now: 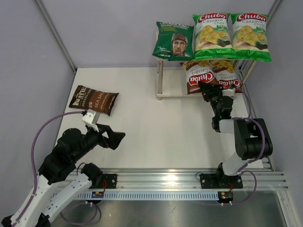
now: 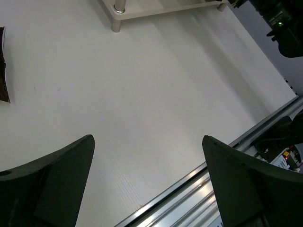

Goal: Place and organize the chips bags onto the shelf

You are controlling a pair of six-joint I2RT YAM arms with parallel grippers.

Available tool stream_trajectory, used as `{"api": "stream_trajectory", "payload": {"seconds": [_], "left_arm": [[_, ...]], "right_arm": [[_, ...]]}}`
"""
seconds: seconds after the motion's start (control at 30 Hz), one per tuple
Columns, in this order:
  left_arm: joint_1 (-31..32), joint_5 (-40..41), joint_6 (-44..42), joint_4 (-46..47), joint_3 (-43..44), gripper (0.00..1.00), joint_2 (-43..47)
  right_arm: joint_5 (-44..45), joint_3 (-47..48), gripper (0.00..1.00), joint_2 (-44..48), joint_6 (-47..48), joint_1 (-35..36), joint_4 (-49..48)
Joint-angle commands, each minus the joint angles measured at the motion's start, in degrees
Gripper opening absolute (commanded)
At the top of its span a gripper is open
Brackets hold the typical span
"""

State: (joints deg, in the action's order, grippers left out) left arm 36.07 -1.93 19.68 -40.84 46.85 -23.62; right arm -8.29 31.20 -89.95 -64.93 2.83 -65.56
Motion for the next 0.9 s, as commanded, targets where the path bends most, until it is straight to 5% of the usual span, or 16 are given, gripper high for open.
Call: {"api": "stream_trajectory", "payload": {"seconds": [0.0,0.4,0.7,0.87], "left_arm": [[0.14,-1.41,-2.1,2.69,-0.71,0.99,3.13],[0.14,-4.92,-2.63,3.93,-1.67,0.99,6.3],[0.14,-5.36,-2.72,4.36,-1.85,0.99,8.24],[0.14,-5.45,-2.63,4.28,-1.85,0.99,8.06]], "right_arm": [[-1.11,6.93,0.29,-5.39,-1.34,-0.11,-10.81],[3.37,10.55,0.36,-23.51,-2.92,-0.11,-19.69],[5.74,4.22,0.7,-22.38,-7.76,0.42,-15.75],[7.76,0.88,0.62,-19.21,-10.22,0.6,-14.77]]}}
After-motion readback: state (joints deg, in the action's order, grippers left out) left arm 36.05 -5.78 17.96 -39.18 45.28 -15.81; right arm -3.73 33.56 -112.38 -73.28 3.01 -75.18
